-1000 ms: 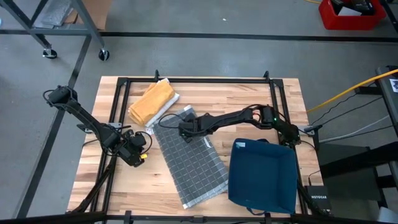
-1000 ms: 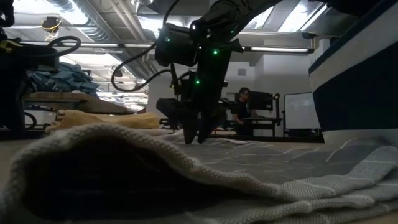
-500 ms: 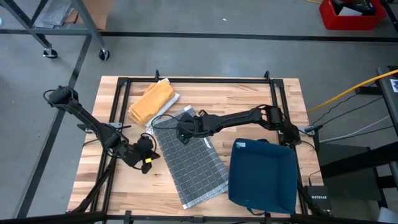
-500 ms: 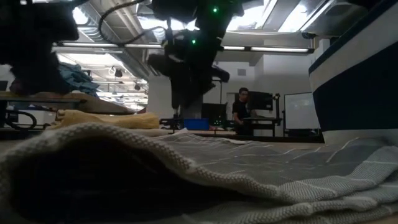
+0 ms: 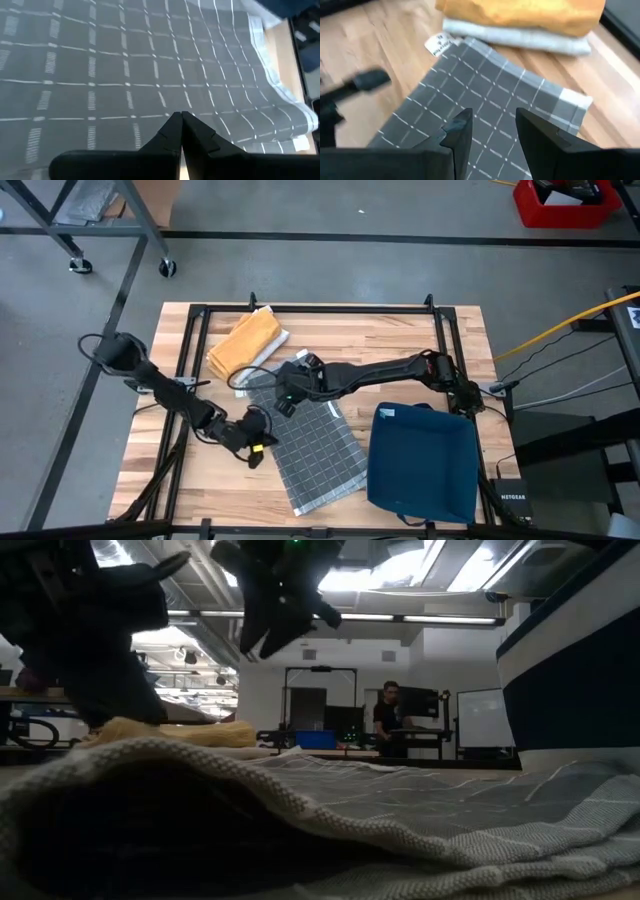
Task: Fold towel
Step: Fold the gray towel
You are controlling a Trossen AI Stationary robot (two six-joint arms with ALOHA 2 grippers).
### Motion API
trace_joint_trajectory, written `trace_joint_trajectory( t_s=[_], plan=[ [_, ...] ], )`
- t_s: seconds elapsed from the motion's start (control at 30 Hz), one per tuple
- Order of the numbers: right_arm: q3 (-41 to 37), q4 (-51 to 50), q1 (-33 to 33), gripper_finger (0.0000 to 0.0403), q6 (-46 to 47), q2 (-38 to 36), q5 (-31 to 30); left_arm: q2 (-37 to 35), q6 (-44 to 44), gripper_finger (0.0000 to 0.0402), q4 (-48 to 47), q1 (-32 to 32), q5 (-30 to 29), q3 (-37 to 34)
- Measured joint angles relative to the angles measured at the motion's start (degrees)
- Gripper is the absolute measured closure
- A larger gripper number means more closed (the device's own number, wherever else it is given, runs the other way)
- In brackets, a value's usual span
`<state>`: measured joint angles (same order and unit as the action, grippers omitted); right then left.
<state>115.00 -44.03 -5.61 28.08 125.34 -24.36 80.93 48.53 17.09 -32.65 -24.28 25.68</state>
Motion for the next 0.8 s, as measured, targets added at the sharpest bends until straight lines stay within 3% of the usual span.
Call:
trace_joint_trajectory(
  t_s=[0.2,0.37,0.5,0.8],
  plan=[
    [3.3,-0.4,0.0,0.0247,-4.2,0.0,0.0,6.2,-1.3,0.0401,0.1,0.1,8.0,2.3],
    [4.1,-1.8,0.0,0.0247,-5.6,-0.1,0.0,7.8,0.9,0.0401,-2.9,0.1,10.5,2.4],
    [4.2,-4.5,0.0,0.0247,-5.8,-0.1,0.3,6.2,3.0,0.0401,-9.5,0.1,12.7,2.6],
    [4.2,-11.1,-0.1,0.0247,-9.5,-0.1,11.7,-2.5,3.5,0.0401,-28.2,0.0,14.8,2.5]
  ],
)
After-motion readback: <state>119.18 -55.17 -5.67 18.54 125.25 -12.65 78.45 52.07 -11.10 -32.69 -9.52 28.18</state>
